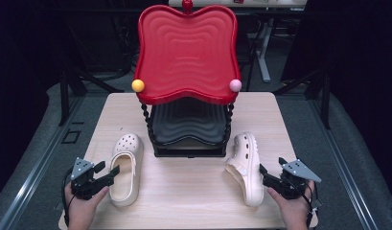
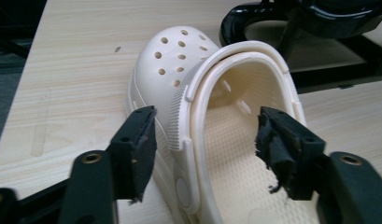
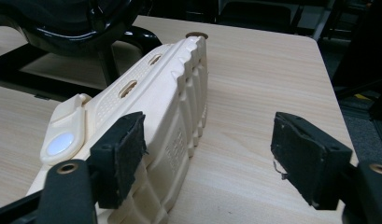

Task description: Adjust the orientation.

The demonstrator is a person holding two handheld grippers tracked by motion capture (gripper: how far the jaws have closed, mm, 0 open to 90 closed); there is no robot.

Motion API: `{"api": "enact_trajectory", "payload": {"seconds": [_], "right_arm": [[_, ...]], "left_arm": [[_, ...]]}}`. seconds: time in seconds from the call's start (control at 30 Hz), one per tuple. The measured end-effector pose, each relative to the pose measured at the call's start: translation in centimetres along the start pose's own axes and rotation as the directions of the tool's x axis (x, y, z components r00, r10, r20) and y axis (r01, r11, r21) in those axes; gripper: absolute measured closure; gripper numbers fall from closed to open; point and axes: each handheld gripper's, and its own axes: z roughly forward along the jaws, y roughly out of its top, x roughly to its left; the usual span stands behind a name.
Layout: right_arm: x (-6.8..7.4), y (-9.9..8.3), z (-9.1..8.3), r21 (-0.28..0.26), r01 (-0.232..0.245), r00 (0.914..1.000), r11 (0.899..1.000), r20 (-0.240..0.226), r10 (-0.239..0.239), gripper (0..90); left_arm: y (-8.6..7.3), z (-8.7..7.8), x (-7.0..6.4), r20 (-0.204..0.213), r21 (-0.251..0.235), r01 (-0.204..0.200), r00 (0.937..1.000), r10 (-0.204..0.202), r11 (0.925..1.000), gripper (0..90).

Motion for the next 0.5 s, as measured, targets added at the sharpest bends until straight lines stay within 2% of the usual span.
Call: {"api": "enact_trajectory", "payload": {"seconds": [0.03, 0.07, 0.13, 0.2, 0.3, 0.37, 0.4, 0.43, 0.5], "right_arm": [[-0.04, 0.02, -0.08, -0.012, -0.009, 0.9999, 1.000, -0.007, 0.009, 27.3], [-0.04, 0.02, -0.08, -0.012, -0.009, 0.9999, 1.000, -0.007, 0.009, 27.3], [-0.10, 0.06, -0.33, -0.027, -0.017, 0.9998, 1.000, -0.010, 0.016, 33.3], [-0.03, -0.03, -0.76, -0.098, -0.032, 0.9994, 0.995, -0.016, 0.030, 37.1], [0.00, 0.01, -0.87, -0.090, -0.046, 0.9987, 0.995, -0.026, 0.044, 41.4], [0.02, -0.01, -0.79, -0.074, -0.047, 0.9983, 0.996, -0.037, 0.044, 43.8], [0.02, -0.02, -0.78, -0.060, -0.050, 0.9980, 0.997, -0.042, 0.047, 46.1], [0.00, -0.03, -0.75, -0.054, -0.054, 0.9976, 0.997, -0.046, 0.051, 46.7], [-0.05, 0.01, -0.87, -0.060, -0.069, 0.9966, 0.996, -0.050, 0.066, 47.8]], "left_arm": [[-0.06, -0.08, 0.13, 0.005, -0.021, 0.012, 0.9999, -0.012, 0.9997, 40.7], [-0.06, -0.08, 0.13, 0.005, -0.021, 0.012, 0.9999, -0.012, 0.9997, 41.6], [-0.04, -0.12, 0.11, -0.004, -0.037, 0.008, 1.0000, -0.009, 0.9993, 41.7], [0.04, -0.17, 0.05, 0.010, -0.030, 0.018, 0.9998, -0.018, 0.9994, 45.0], [0.04, -0.03, -0.08, -0.006, -0.011, 0.004, 1.0000, -0.004, 0.9999, 45.4], [-0.03, 0.05, -0.11, -0.031, -0.006, 0.001, 0.9995, -0.001, 1.0000, 47.2], [-0.05, 0.07, -0.06, -0.040, -0.007, -0.002, 0.9992, 0.002, 1.0000, 51.1], [-0.07, 0.09, 0.00, -0.046, -0.006, -0.003, 0.9989, 0.003, 1.0000, 51.1], [-0.11, 0.10, 0.12, -0.061, -0.004, -0.010, 0.9981, 0.010, 0.9999, 55.0]]}}
